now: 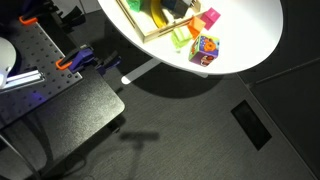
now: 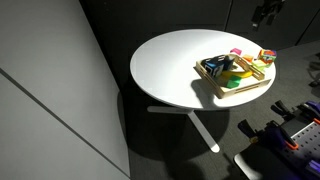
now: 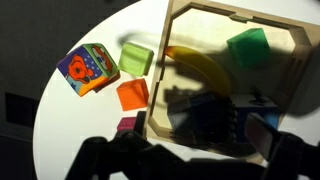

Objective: Put the yellow block in the box.

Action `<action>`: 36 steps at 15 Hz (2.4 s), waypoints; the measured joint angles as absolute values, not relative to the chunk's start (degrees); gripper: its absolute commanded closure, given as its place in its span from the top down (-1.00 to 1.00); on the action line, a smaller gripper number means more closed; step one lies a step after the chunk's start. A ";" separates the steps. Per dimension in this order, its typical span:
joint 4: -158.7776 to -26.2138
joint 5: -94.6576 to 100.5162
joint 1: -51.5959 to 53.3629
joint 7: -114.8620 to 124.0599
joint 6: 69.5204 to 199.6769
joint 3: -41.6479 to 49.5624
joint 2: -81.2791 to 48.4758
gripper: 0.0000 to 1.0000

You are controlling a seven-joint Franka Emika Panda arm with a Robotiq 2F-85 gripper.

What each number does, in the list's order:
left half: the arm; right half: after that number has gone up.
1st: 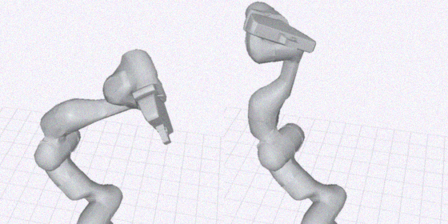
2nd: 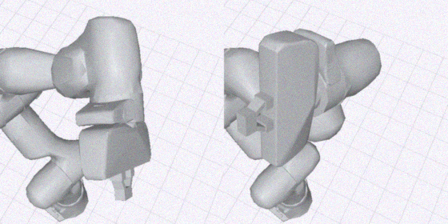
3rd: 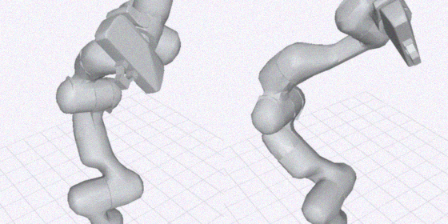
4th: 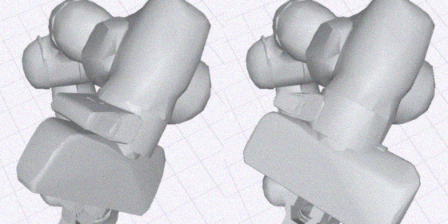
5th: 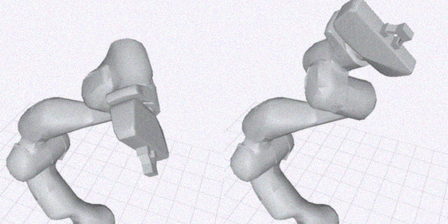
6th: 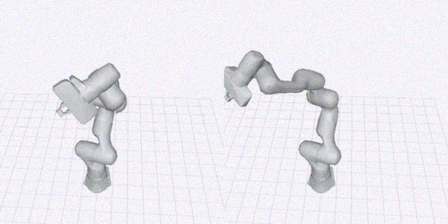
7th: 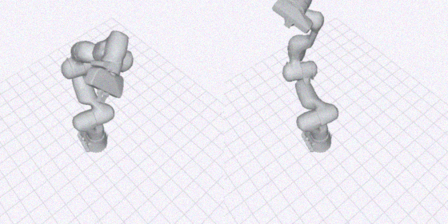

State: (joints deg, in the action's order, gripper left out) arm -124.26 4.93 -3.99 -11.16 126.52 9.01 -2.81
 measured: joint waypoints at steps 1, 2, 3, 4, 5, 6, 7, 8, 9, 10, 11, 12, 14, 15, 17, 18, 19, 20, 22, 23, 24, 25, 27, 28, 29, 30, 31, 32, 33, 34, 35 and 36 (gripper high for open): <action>-123.79 5.35 -4.45 -10.77 126.39 9.03 -3.83 1.00; -123.37 5.70 -4.87 -10.48 126.31 9.09 -4.71 1.00; -123.01 6.09 -5.32 -10.31 126.30 9.18 -5.53 1.00; -122.76 6.35 -5.80 -10.26 126.30 9.27 -6.28 1.00; -122.62 6.38 -6.29 -10.26 126.31 9.37 -6.92 1.00; -122.55 6.38 -6.74 -10.26 126.31 9.51 -7.45 1.00; -122.54 6.38 -7.22 -10.26 126.34 9.62 -7.90 1.00; -122.54 6.38 -7.68 -10.26 126.44 9.74 -8.27 1.00; -122.55 6.38 -8.10 -10.27 126.67 9.89 -8.60 1.00; -122.58 6.38 -8.53 -10.28 126.97 10.00 -8.87 1.00; -122.61 6.38 -8.94 -10.29 127.24 10.08 -9.09 1.00; -122.68 6.38 -9.28 -10.31 127.53 10.16 -9.28 1.00; -122.96 6.38 -9.76 -10.32 128.55 10.34 -9.60 1.00; -123.08 6.38 -9.91 -10.32 129.05 10.45 -9.81 1.00; -123.09 6.37 -10.00 -10.31 129.35 10.60 -10.21 1.00; -123.09 6.37 -10.00 -10.31 129.35 10.57 -10.31 1.00; -123.09 6.37 -10.00 -10.31 129.35 10.54 -10.33 1.00; -123.09 6.37 -9.99 -10.31 129.35 10.49 -10.33 1.00; -123.09 6.37 -9.99 -10.31 129.35 10.48 -10.33 1.00; -123.09 6.37 -9.99 -10.31 129.35 10.48 -10.33 1.00; -123.09 6.37 -9.99 -10.31 129.35 10.47 -10.33 1.00; -123.09 6.37 -9.99 -10.31 129.35 10.47 -10.35 1.00; -123.10 6.37 -9.99 -10.31 129.35 10.47 -10.70 1.00; -123.10 6.37 -9.99 -10.30 129.35 10.49 -11.04 1.00; -123.10 6.37 -9.99 -10.27 129.35 10.54 -11.49 1.00; -123.09 6.37 -10.00 -10.25 129.35 10.64 -12.04 1.00; -123.09 6.37 -10.02 -10.20 129.38 10.77 -12.62 1.00; -123.08 6.37 -10.07 -10.15 129.51 10.92 -13.17 1.00; -123.09 6.37 -10.22 -10.05 129.93 11.05 -13.78 1.00; -123.10 6.32 -10.45 -9.89 130.70 11.14 -14.34 1.00; -123.10 6.26 -10.71 -9.60 131.67 11.23 -14.92 1.00; -123.12 6.12 -11.01 -9.28 132.74 11.32 -15.54 1.00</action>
State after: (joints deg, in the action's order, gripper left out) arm -123.12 6.12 -11.01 -9.28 132.74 11.32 -15.54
